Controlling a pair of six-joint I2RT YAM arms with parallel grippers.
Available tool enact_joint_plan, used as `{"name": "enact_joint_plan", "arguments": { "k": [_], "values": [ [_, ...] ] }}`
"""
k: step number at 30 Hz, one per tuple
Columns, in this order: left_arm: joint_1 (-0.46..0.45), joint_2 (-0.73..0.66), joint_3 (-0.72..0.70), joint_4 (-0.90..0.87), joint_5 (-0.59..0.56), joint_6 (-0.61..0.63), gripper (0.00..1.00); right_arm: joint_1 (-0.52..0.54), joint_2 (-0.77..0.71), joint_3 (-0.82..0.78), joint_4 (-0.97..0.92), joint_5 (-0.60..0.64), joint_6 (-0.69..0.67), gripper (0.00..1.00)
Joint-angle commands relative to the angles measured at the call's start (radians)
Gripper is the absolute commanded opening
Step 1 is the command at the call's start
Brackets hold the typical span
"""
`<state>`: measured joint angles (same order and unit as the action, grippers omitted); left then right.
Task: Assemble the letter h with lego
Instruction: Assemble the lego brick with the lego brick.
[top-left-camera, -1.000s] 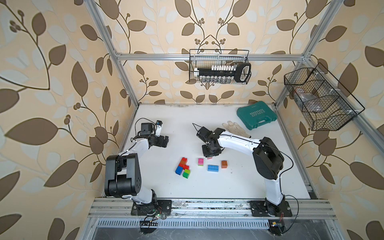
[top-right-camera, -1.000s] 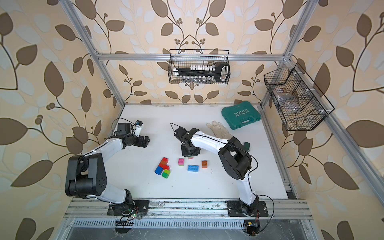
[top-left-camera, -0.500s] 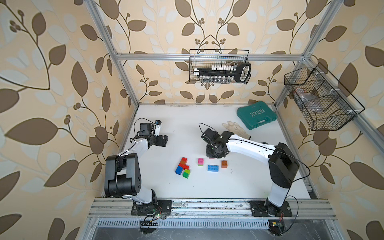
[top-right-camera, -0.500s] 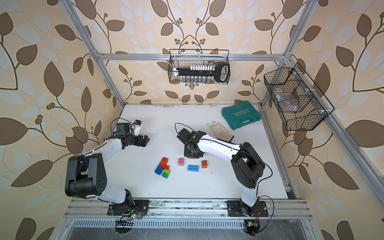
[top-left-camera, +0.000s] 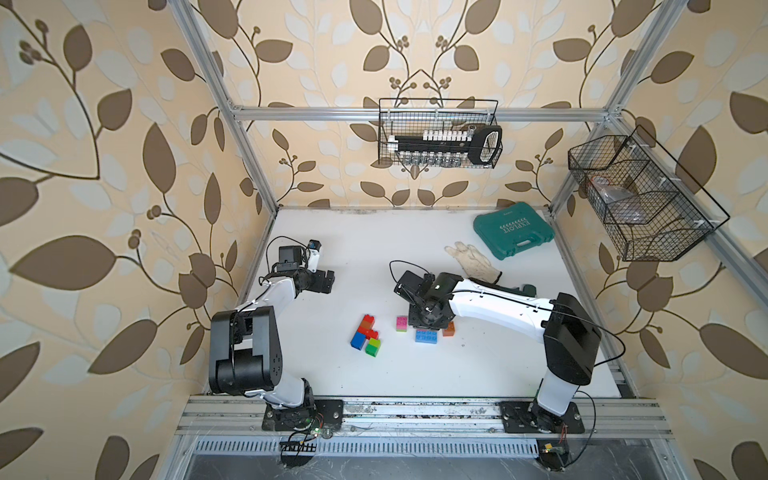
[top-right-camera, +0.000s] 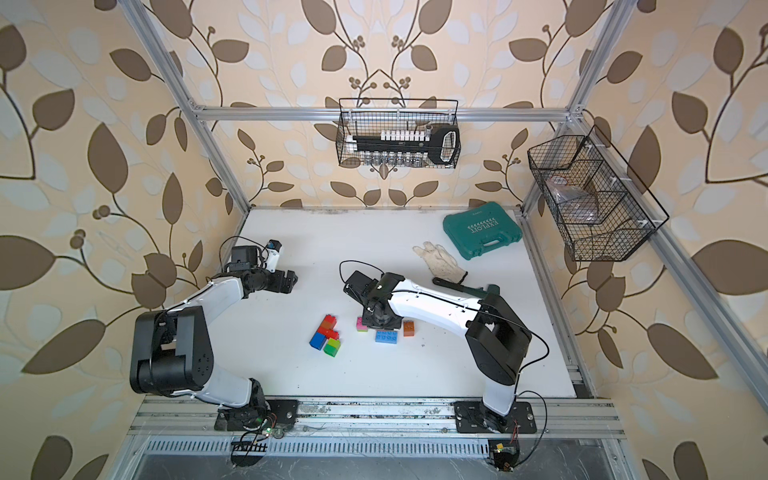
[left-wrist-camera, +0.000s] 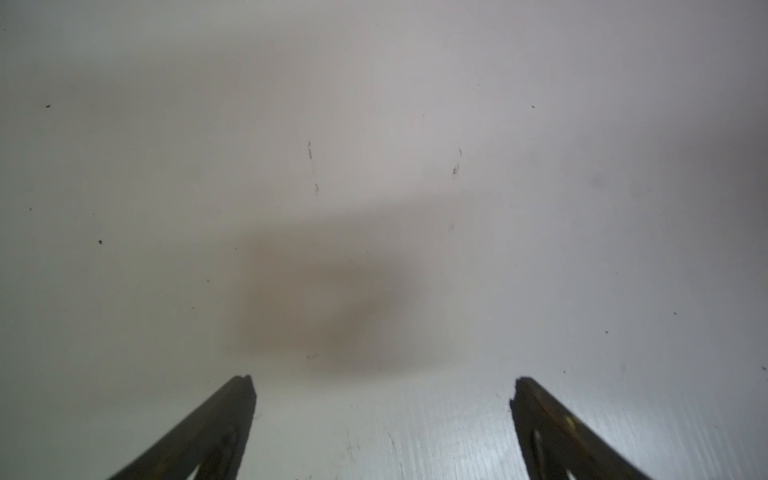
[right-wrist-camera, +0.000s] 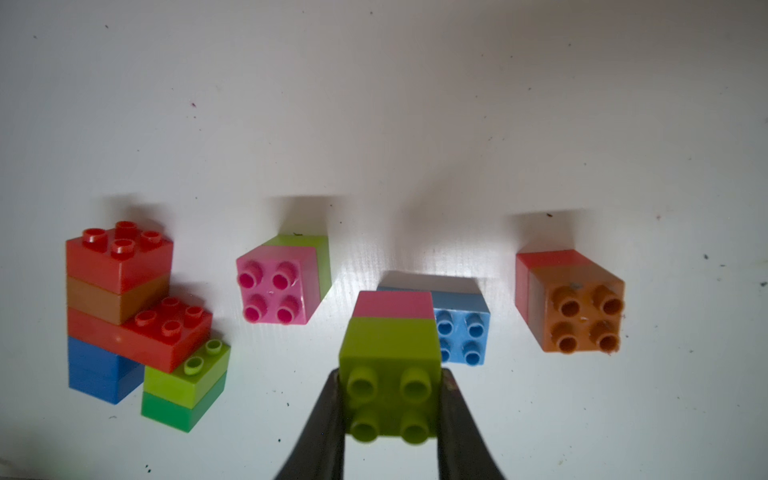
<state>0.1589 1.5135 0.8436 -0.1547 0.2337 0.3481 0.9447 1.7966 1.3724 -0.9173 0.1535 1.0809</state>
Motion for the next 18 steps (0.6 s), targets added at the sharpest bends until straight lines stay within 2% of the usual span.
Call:
{"name": "enact_joint_plan", "arguments": {
  "k": [1,5,18],
  "values": [
    [0.011,-0.024,0.001,-0.011,0.021,-0.002,0.99,0.012,0.027,-0.003,-0.081,0.036,0.044,0.23],
    [0.015,-0.027,-0.002,-0.008,0.031,-0.003,0.99,0.017,0.047,-0.021,-0.055,-0.018,0.042,0.23],
    [0.018,-0.035,-0.007,-0.013,0.052,0.003,0.99,0.0,0.08,0.008,-0.003,-0.065,0.001,0.22]
  ]
}}
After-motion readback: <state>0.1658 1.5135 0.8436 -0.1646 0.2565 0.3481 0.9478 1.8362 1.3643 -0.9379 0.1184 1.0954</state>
